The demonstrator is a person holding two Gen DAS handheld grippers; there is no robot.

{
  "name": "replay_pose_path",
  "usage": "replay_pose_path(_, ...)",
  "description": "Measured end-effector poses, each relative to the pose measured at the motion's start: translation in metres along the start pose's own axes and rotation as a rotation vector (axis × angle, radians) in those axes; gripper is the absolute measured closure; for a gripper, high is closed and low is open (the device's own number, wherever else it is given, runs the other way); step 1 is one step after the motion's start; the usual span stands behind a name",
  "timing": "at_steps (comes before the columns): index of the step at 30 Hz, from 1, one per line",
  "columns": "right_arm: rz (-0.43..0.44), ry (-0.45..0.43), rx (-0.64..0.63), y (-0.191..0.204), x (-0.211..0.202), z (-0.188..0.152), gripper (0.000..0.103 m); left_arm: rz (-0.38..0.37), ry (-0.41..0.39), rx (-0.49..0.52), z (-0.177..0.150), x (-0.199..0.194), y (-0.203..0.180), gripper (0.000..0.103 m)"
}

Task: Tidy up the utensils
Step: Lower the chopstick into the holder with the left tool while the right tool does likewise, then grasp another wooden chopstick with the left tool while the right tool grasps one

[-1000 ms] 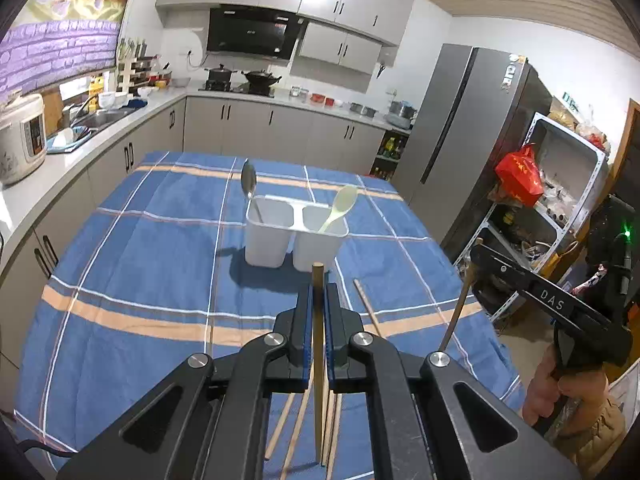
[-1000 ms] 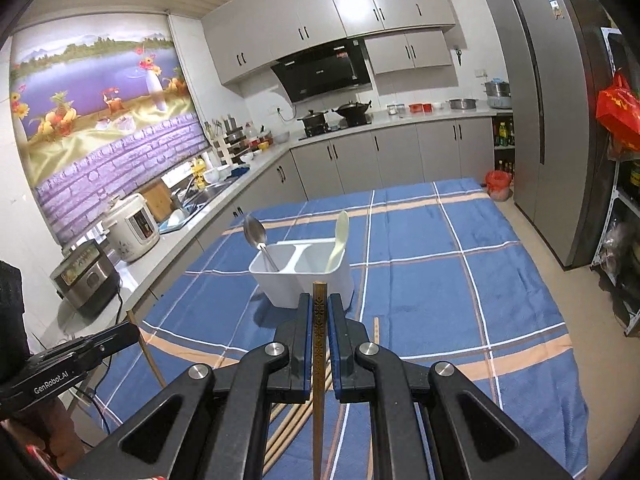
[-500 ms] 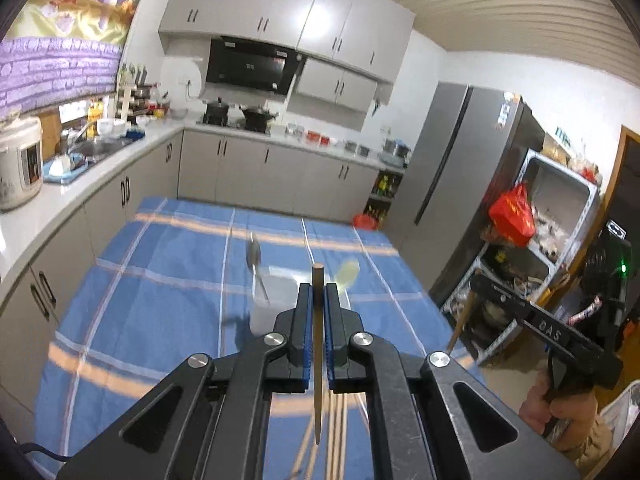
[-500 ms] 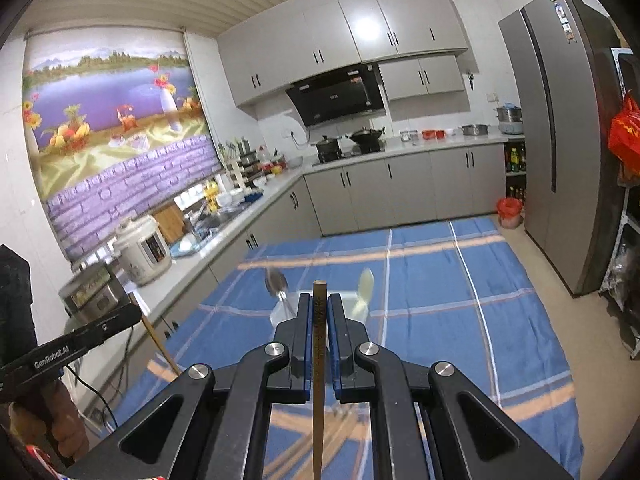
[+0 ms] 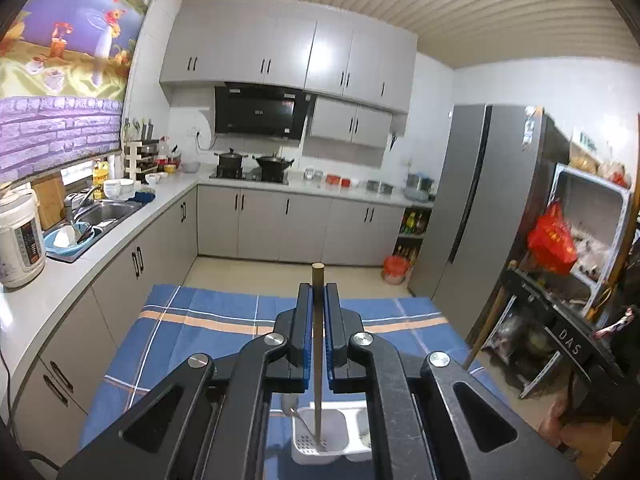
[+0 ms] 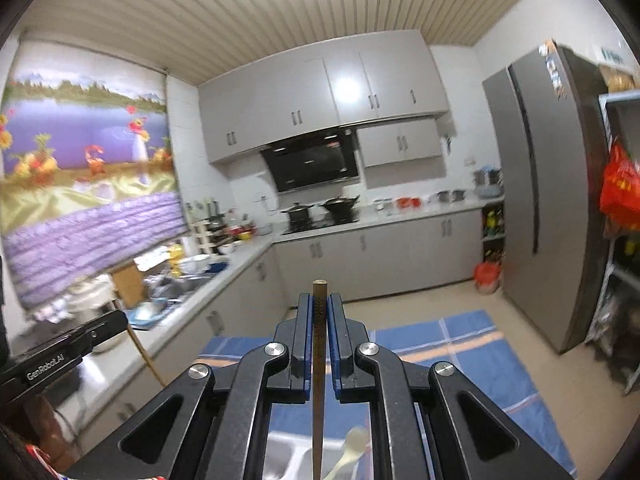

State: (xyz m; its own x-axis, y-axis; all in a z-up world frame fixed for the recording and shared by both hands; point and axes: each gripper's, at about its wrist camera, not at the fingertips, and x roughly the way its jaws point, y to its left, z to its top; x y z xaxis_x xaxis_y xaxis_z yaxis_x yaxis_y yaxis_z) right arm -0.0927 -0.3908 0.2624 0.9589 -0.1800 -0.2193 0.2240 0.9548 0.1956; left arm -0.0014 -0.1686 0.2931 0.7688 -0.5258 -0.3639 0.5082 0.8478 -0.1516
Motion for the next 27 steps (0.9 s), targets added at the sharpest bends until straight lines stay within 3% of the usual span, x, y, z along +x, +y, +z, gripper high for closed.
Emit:
replay_pose_path(7, -0.038, 0.155, 0.061, -0.015, 0.069, -0.037, 0.095, -0.005, 0.154, -0.023, -0.027, 0.081, 0.011, 0.098)
replay_pose_path(13, -0.025, 0.254, 0.110, -0.033, 0.090, -0.064, 0.095, -0.023, 0.228, -0.022, -0.048, 0.107, 0.011, 0.098)
replay_pose_path(20, -0.015, 0.281, 0.114, -0.041, 0.088, -0.073, 0.092, -0.035, 0.231, -0.051, -0.051, 0.097, 0.013, 0.098)
replay_pose_path(23, -0.011, 0.278, 0.117, -0.041, 0.084, -0.071, 0.075, -0.027, 0.212, -0.045, -0.046, 0.082, 0.011, 0.095)
replay_pose_path(27, -0.002, 0.261, 0.113, -0.038, 0.071, -0.064, 0.072, -0.008, 0.166, -0.056, -0.042, 0.051, 0.012, 0.075)
